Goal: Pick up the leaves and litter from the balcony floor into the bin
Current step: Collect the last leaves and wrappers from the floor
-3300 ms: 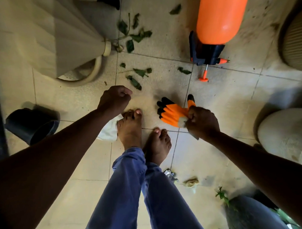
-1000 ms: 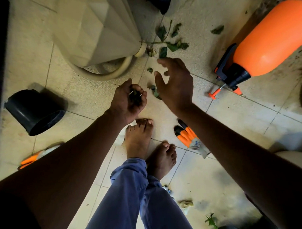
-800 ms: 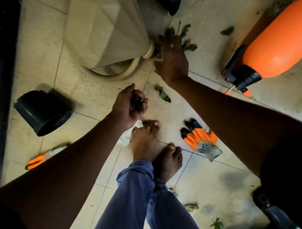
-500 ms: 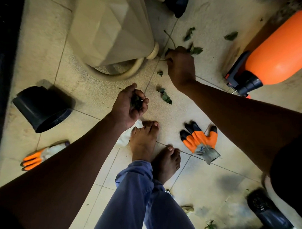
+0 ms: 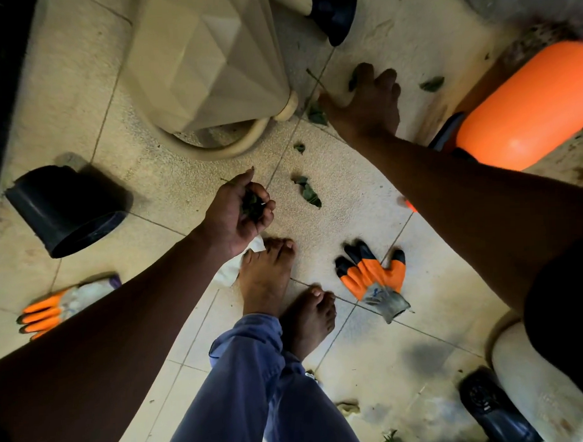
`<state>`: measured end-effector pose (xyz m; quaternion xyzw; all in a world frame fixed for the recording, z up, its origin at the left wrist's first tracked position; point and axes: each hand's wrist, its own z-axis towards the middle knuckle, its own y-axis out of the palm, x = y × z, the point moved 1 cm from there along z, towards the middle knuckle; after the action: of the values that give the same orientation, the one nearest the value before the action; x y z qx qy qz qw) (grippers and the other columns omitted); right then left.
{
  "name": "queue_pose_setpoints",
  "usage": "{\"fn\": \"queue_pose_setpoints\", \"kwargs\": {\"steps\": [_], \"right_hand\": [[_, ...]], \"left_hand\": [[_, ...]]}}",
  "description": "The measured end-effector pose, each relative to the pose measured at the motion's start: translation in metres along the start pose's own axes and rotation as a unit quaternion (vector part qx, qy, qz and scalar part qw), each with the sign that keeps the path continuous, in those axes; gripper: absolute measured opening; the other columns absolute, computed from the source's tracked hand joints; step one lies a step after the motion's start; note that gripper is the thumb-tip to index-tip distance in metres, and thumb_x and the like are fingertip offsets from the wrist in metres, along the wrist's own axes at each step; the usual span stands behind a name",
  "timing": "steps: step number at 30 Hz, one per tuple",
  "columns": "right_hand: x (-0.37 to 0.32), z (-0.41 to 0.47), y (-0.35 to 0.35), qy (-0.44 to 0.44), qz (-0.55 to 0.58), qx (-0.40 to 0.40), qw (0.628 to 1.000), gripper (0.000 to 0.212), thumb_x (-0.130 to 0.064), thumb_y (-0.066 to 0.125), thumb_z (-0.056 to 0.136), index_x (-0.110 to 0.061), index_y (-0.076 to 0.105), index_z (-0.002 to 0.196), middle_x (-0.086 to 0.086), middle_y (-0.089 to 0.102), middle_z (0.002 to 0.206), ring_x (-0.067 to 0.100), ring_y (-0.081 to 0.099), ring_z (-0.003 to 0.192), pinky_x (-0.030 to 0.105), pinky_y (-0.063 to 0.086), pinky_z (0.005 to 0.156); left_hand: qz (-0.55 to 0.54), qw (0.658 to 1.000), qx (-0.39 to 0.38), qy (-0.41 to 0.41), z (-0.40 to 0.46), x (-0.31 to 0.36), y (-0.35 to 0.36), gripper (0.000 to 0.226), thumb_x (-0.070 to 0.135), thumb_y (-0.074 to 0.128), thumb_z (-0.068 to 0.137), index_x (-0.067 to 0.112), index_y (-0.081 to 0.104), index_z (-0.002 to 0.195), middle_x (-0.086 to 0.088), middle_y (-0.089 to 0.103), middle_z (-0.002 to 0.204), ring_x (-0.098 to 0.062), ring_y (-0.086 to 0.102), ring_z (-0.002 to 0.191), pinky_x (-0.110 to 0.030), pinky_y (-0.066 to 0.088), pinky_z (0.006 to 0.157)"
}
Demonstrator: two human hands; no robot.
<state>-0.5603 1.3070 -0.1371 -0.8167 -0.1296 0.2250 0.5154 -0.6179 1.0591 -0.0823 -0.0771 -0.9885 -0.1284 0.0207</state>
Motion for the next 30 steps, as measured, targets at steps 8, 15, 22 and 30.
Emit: {"fn": "queue_pose_setpoints", "kwargs": {"steps": [8,15,22,30], "right_hand": [[-0.008,-0.012,0.03,-0.124,-0.029,0.006,0.992,0.053,-0.037,0.067,0.089,-0.017,0.045,0.133,0.019,0.042,0.133,0.035,0.05,0.115,0.038,0.049,0.077],[0.004,-0.025,0.032,-0.141,0.063,-0.032,0.987,0.018,0.002,0.061,0.083,-0.011,0.068,0.093,0.011,0.065,0.1,0.026,0.064,0.087,0.036,0.054,0.073],[-0.029,-0.116,-0.046,0.094,0.589,-0.338,0.728,0.013,0.004,0.067,0.091,0.003,0.069,0.103,0.013,0.071,0.084,0.021,0.071,0.076,0.035,0.062,0.072],[-0.046,-0.195,-0.067,0.193,0.749,-0.416,0.477,0.018,0.004,0.046,0.098,-0.001,0.063,0.099,0.007,0.066,0.082,0.01,0.067,0.066,0.019,0.056,0.055]], "left_hand": [[-0.01,1.0,-0.004,0.0,-0.003,-0.006,-0.002,0.047,0.036,0.053,0.102,0.01,0.054,0.062,-0.005,0.05,0.067,-0.016,0.055,0.062,-0.02,0.045,0.053],[-0.026,1.0,0.011,-0.001,-0.004,-0.01,0.001,0.045,0.035,0.053,0.102,0.01,0.053,0.065,-0.004,0.051,0.067,-0.017,0.055,0.062,-0.021,0.046,0.055],[-0.076,0.997,0.016,0.004,-0.007,-0.012,0.015,0.038,0.034,0.051,0.103,0.006,0.063,0.08,-0.007,0.059,0.074,-0.018,0.063,0.065,-0.026,0.055,0.063],[-0.075,0.996,-0.038,-0.013,-0.025,-0.024,0.034,0.044,0.035,0.04,0.105,0.011,0.07,0.083,-0.006,0.072,0.074,-0.018,0.066,0.076,-0.028,0.057,0.074]]}}
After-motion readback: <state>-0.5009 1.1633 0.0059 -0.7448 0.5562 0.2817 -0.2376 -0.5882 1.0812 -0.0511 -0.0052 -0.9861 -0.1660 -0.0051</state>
